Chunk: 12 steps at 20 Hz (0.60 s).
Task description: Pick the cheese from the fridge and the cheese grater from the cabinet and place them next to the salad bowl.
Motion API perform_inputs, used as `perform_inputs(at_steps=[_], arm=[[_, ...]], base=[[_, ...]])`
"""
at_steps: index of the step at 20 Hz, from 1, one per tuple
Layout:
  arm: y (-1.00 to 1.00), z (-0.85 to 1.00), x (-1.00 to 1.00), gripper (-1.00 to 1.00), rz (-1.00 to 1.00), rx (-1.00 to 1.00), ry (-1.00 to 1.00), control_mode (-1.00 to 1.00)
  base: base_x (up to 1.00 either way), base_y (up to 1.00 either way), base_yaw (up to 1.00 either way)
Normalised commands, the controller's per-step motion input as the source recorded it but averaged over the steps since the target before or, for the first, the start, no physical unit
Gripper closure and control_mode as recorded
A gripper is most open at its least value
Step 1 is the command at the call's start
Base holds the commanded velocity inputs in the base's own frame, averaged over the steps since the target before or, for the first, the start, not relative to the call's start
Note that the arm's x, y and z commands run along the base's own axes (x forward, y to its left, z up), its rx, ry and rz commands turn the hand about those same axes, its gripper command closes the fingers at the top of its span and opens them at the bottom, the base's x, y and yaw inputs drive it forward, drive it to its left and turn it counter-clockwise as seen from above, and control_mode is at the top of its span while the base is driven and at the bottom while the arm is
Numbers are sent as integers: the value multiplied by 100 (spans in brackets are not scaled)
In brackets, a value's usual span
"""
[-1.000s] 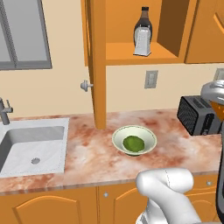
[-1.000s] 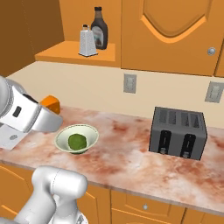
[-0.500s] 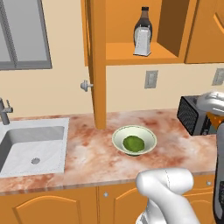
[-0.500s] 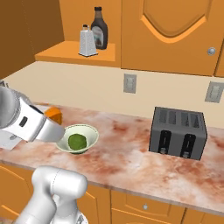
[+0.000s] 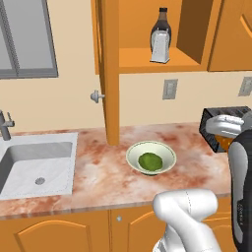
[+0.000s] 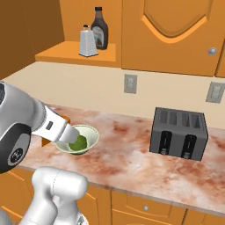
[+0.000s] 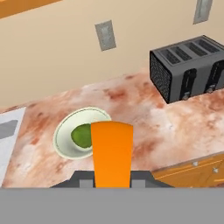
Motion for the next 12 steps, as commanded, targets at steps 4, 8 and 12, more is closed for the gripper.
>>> perform_inputs(at_steps=[4,8,12], arm=[[0,-52,33,100,7,-9,6,-100],[0,-35,27,100,0,-16,6,-100],[-9,-31,26,100,0,-5,9,-100]], base=[[0,0,0],[0,0,0],[0,0,0]])
